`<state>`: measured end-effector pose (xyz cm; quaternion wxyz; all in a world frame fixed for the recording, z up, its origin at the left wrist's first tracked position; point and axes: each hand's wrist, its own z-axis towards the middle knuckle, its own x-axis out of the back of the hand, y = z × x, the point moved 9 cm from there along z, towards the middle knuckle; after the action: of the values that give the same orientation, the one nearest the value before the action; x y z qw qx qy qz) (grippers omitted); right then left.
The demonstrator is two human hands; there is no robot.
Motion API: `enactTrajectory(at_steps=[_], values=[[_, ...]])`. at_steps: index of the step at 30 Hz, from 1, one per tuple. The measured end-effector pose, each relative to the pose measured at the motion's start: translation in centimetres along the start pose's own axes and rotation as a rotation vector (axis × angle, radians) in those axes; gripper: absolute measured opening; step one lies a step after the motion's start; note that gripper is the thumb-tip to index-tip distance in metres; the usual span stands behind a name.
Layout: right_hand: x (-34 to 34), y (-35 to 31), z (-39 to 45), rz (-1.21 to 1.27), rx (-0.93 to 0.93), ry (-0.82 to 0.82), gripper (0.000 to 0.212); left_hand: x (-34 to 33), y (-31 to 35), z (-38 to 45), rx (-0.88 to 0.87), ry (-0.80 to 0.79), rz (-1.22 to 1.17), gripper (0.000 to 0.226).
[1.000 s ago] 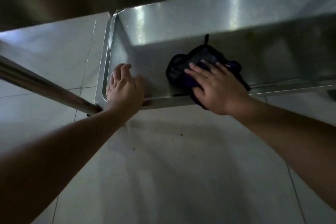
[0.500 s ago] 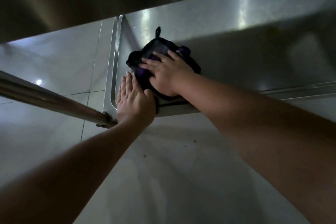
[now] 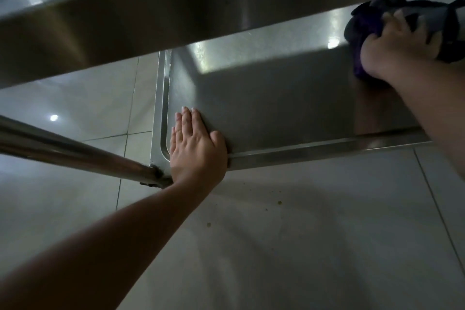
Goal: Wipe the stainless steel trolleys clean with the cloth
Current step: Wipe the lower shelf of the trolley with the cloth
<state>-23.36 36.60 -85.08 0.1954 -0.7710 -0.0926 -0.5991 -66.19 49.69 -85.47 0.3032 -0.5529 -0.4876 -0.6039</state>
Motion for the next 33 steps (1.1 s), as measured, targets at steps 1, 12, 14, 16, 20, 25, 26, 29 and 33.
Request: enactTrajectory(at_steps=[1,12,14,16,20,25,26,29,33], values=[[-0.2,-1.0,-0.5,0.015,-0.003,-0.007,0.071,-0.1,0.1,0.0,-0.003,-0.004,0.006,0.077],[-7.9,-17.4,-23.8,-0.079,0.928,-0.23,0.067,0.2,0.2,0.1,0.022,-0.013,-0.029,0.075],[-8.0,-15.8,-25.4,-0.13,1.039,-0.248,0.071,0.3,0.2,0.0,0.015,-0.024,-0.025,0.076],[-7.3,-13.3,-25.0,-0.187,1.101,-0.23,0.074,0.4,0.2,-0.1,-0.003,-0.041,-0.018,0.077],[-4.3,-5.6,-20.8,-0.237,1.04,-0.146,0.075,0.5,0.2,-0.1,-0.004,-0.074,-0.028,0.076],[-0.9,5.8,-13.3,-0.259,0.741,-0.119,0.07,0.6,1.2,-0.1,0.03,-0.113,0.047,0.08],[-0.6,6.7,-12.6,-0.251,0.704,-0.129,0.071,0.5,2.2,-0.1,0.003,-0.119,0.06,0.08],[0.0,7.0,-12.5,-0.211,0.652,-0.123,0.072,-0.2,7.0,-0.8,-0.164,-0.12,0.076,0.078],[-0.2,5.7,-13.2,-0.16,0.637,-0.124,0.068,-2.0,13.6,-2.0,-0.335,-0.128,0.116,0.075]])
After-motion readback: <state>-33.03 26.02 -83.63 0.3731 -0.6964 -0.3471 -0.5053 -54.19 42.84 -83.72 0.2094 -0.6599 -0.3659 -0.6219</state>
